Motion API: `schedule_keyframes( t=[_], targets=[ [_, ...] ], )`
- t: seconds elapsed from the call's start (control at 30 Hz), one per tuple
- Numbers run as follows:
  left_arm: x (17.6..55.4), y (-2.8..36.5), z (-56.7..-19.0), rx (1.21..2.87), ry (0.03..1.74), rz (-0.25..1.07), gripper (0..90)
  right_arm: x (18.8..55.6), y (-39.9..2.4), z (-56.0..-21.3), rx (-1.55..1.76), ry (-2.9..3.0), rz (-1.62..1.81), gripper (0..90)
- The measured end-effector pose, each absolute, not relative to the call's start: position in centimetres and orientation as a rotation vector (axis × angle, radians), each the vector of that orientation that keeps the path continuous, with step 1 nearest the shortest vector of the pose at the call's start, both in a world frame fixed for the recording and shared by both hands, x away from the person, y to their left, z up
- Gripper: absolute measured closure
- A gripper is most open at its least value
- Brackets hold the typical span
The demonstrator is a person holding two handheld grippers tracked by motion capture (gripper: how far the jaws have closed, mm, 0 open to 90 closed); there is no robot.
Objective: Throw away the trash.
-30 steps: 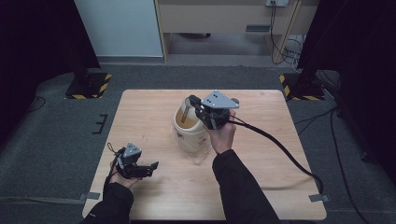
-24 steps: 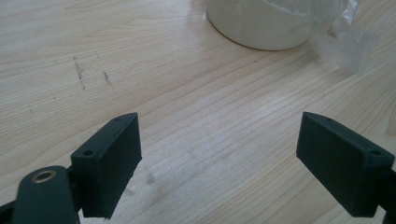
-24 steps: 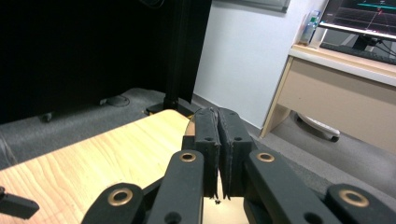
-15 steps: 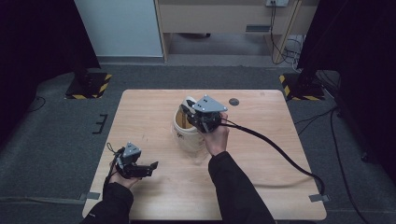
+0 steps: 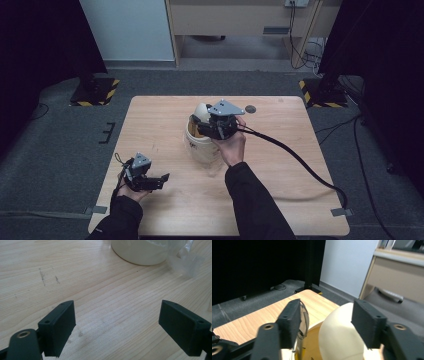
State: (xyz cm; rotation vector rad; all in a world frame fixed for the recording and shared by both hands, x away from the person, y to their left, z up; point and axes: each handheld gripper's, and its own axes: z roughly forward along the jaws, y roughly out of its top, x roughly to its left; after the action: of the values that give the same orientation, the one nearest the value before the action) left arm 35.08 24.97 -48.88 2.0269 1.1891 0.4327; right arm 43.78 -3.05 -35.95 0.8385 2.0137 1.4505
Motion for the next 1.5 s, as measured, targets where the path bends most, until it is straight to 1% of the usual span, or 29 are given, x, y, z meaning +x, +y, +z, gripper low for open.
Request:
schedule_keyframes(
  t=[0.1,0.2,0.23,0.27,0.33,0.4,0.43,0.47,0.6,0.73,0.87,1.03,1.13,1.23,1.33,1.5],
  targets=[
    [35.1,25.0,-48.8,2.026,1.189,0.432,13.2,44.2,-2.9,-36.1,0.915,2.042,1.46,31.8],
    [35.1,24.9,-48.9,2.029,1.189,0.43,13.2,44.2,-3.0,-36.0,0.932,2.038,1.444,25.6],
    [35.1,24.9,-48.9,2.029,1.189,0.43,13.2,44.2,-3.0,-36.0,0.932,2.038,1.444,25.6],
    [35.1,24.9,-48.9,2.032,1.19,0.429,13.2,44.2,-3.1,-35.9,0.936,2.034,1.436,20.5],
    [35.1,24.9,-48.9,2.032,1.191,0.429,13.2,44.1,-3.1,-35.9,0.935,2.03,1.431,18.9],
    [35.1,24.9,-49.0,2.034,1.192,0.43,13.2,44.0,-3.2,-35.8,0.929,2.031,1.433,15.2],
    [35.1,24.9,-49.0,2.034,1.192,0.43,13.2,44.0,-3.2,-35.8,0.929,2.031,1.433,15.2],
    [35.1,24.9,-49.0,2.034,1.193,0.43,13.2,44.0,-3.2,-35.8,0.931,2.036,1.441,11.9],
    [35.1,24.9,-49.0,2.038,1.191,0.429,13.2,44.0,-3.0,-36.1,0.943,2.054,1.386,6.6],
    [35.1,24.9,-49.0,2.036,1.193,0.43,13.2,43.9,-2.8,-36.8,0.936,2.081,1.284,4.3],
    [35.1,24.9,-49.0,2.042,1.19,0.43,13.2,44.0,-2.6,-37.2,0.904,2.132,1.244,4.3],
    [35.1,24.9,-49.0,2.039,1.194,0.429,13.2,43.7,-3.0,-36.5,0.889,2.086,1.306,6.3],
    [35.0,24.9,-48.9,2.039,1.188,0.43,13.2,44.4,-3.2,-37.4,0.947,2.151,1.174,3.5],
    [35.1,24.9,-49.0,2.043,1.191,0.427,13.2,44.1,-3.9,-37.5,0.927,2.118,1.293,5.4],
    [35.1,24.8,-49.1,2.045,1.194,0.426,13.2,44.3,-4.5,-37.5,0.948,2.127,1.25,5.2],
    [35.1,24.8,-49.1,2.047,1.197,0.426,13.2,44.1,-5.7,-37.1,0.974,2.085,1.283,5.7]
  ],
)
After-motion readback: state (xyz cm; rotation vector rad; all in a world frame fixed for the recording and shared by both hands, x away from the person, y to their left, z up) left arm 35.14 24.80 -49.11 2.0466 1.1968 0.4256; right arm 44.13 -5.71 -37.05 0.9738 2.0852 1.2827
